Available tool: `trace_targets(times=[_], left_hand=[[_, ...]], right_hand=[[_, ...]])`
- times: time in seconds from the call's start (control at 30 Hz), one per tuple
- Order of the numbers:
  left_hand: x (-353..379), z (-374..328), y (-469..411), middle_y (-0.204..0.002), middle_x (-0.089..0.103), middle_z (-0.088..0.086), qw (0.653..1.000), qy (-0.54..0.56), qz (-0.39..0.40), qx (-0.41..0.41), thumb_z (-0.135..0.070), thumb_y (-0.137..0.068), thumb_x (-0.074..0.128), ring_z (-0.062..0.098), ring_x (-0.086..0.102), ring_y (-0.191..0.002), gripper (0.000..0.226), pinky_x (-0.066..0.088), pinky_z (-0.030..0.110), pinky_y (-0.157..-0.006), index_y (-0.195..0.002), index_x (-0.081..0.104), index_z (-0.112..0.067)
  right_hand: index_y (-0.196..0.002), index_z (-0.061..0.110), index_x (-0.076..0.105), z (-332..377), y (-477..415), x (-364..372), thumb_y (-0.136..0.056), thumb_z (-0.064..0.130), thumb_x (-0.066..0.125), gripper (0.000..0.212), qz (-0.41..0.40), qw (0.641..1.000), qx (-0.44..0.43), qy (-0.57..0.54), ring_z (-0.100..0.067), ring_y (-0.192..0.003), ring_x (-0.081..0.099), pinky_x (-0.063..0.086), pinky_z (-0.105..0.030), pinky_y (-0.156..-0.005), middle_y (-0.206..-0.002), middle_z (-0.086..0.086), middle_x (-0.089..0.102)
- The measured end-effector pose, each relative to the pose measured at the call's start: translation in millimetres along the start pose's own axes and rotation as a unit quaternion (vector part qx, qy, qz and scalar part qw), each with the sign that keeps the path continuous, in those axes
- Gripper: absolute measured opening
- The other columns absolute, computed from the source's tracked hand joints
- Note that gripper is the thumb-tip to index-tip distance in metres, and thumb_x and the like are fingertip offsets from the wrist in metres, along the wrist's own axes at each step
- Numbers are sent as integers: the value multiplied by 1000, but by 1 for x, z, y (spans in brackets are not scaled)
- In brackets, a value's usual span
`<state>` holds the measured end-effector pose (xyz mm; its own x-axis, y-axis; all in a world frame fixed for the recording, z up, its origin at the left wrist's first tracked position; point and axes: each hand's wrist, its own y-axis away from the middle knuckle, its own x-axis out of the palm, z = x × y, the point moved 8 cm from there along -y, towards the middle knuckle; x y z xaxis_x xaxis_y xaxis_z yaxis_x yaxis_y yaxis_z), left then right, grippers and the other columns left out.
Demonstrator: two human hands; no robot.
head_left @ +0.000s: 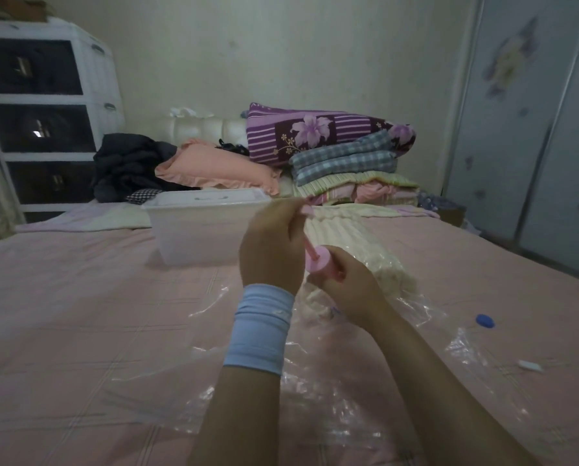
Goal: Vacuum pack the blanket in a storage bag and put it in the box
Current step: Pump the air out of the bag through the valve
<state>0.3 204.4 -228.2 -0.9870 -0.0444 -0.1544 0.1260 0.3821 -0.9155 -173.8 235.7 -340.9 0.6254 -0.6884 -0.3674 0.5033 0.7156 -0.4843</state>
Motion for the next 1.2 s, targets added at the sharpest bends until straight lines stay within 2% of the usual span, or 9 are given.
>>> trace_targets(times=[0.1, 0.2, 0.37, 0.43, 0.63, 0.73, 0.8, 1.0, 1.2], left_hand=[[-42, -23, -16, -101, 70, 0, 986, 3, -155, 59, -14, -95, 56, 16, 64, -92, 17, 51, 27, -83, -104, 70, -11], [-39, -27, -7, -105, 68, 1, 979, 9, -191, 74, -11, -97, 54, 16, 62, -99, 18, 50, 27, -89, -105, 70, -8], [41, 25, 35, -109, 68, -4, 995, 23, 90, -41, -15, -93, 55, 14, 62, -97, 24, 54, 38, -86, -113, 68, -20], [49, 33, 41, -109, 69, -5, 989, 13, 134, -62, -17, -92, 57, 15, 63, -96, 25, 54, 39, -84, -112, 70, -23], [-40, -17, -14, -102, 71, 2, 989, 18, -139, 46, -11, -95, 58, 17, 65, -93, 18, 53, 29, -84, -107, 70, -10], [-50, -21, -15, -103, 70, 3, 981, 18, -184, 56, -9, -95, 57, 19, 65, -96, 17, 52, 30, -87, -107, 70, -8], [-31, -10, -2, -104, 69, 3, 986, 18, -161, 39, -9, -95, 56, 19, 64, -97, 19, 53, 32, -87, -108, 69, -10], [50, 37, 44, -103, 70, -7, 990, 22, 118, -79, -18, -92, 59, 12, 63, -92, 18, 53, 38, -83, -106, 71, -22], [-30, -19, -12, -97, 72, 1, 994, 14, -101, 45, -17, -95, 56, 12, 65, -87, 19, 54, 26, -81, -105, 70, -11]], right_hand=[[-113, 39, 65, -3, 0, -2, -81, 26, 82, 39, 8, 1000, 4, -2, 5, -89, 63, 45, -6, -68, -101, 21, 69], [-112, 41, 65, -2, 2, -1, -81, 26, 83, 39, 9, 1000, 0, 2, 5, -89, 63, 44, -4, -69, -101, 21, 70], [-119, 37, 65, 4, 4, 2, -81, 54, 69, 42, 6, 1000, -5, -4, -4, -96, 67, 54, -27, -83, -107, 14, 72], [-120, 37, 65, 6, 4, 5, -78, 66, 61, 51, 7, 1000, -7, -5, -6, -99, 68, 56, -34, -86, -109, 14, 72], [-119, 41, 63, -2, 1, 1, -81, 37, 81, 42, -3, 1000, 5, 19, 2, -95, 63, 50, -23, -82, -107, 21, 69], [-114, 43, 63, -3, 2, 2, -79, 36, 81, 40, -2, 1000, 7, 17, -1, -93, 64, 53, -27, -83, -104, 20, 69], [-115, 42, 64, -3, 1, 4, -77, 36, 83, 43, -2, 1000, 2, 12, -3, -96, 65, 55, -32, -87, -106, 18, 70], [-116, 38, 67, 4, 5, 7, -74, 62, 65, 48, 2, 1000, -4, -25, -5, -97, 69, 58, -39, -89, -105, 13, 73], [-116, 40, 65, -2, 2, -2, -80, 31, 82, 41, 0, 1000, 8, -6, -2, -95, 65, 52, -24, -82, -105, 19, 70]])
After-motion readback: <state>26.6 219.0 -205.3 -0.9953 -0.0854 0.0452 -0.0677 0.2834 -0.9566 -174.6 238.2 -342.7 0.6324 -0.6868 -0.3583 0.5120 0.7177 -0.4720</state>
